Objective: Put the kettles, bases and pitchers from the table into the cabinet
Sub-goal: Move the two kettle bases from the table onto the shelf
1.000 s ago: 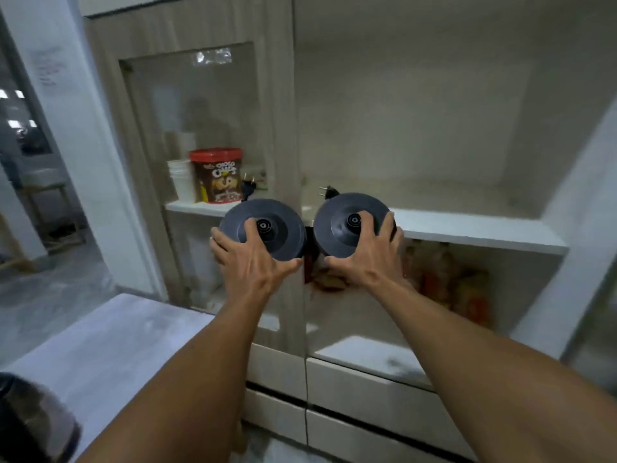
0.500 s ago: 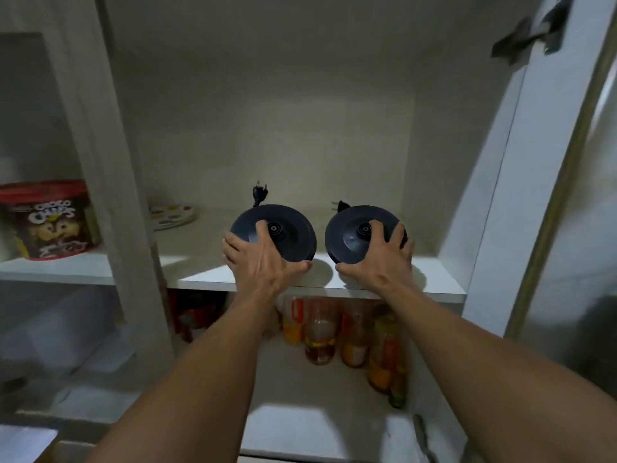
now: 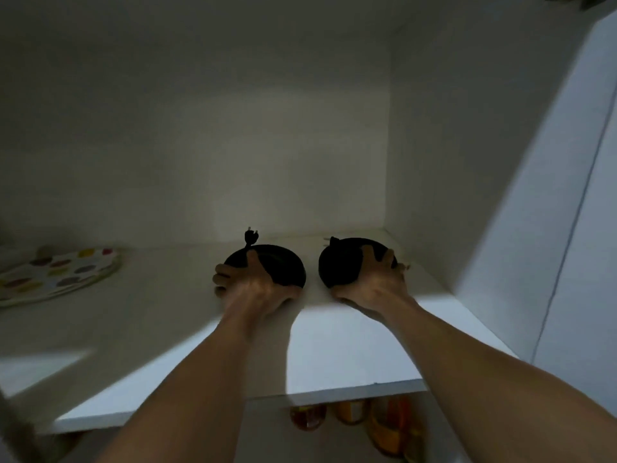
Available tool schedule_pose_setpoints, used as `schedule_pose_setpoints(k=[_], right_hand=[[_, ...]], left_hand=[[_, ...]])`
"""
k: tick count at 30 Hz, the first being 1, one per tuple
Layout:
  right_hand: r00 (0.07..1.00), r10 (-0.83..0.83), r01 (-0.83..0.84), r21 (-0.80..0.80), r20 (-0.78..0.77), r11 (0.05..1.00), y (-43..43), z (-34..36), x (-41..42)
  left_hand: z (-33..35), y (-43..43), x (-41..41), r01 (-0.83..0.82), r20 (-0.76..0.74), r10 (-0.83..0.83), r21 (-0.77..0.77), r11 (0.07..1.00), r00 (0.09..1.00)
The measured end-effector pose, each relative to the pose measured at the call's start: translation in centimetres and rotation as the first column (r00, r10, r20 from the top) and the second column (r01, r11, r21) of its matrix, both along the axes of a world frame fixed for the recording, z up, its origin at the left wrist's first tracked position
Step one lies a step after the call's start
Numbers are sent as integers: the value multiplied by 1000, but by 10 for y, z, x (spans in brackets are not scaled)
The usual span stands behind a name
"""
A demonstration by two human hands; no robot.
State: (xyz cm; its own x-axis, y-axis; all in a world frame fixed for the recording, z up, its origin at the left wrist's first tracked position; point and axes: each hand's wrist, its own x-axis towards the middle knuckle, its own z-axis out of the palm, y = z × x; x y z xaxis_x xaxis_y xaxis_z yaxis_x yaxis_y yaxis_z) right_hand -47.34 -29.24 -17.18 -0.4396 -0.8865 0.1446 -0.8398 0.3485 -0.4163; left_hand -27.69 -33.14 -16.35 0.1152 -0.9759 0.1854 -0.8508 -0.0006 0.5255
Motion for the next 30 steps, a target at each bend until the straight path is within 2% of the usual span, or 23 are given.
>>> schedule_pose_setpoints(k=[3, 8, 17, 23, 26, 30], right_hand=[[998, -11, 7, 76, 55, 997, -33, 3, -7], [994, 87, -91, 61, 59, 994, -59, -2, -13], [996, 46, -54, 94, 82, 994, -69, -12, -20], [992, 25, -37, 92, 124, 995, -45, -7, -12], [993, 29, -33, 37, 113, 999, -29, -3, -4], [993, 118, -117, -105, 1, 988, 13, -4, 17]], left_hand=[[4, -37, -5, 8, 7, -9, 118, 993, 1000], [-6, -74, -5, 87, 18, -93, 223, 971, 995], [-12, -84, -11, 98, -2, -100, 235, 967, 995], [-16, -57, -5, 100, -52, -91, 191, 976, 994], [-14, -32, 6, 93, 12, -95, 122, 988, 995], [-14, 20, 18, 86, 161, -68, -106, 991, 985]])
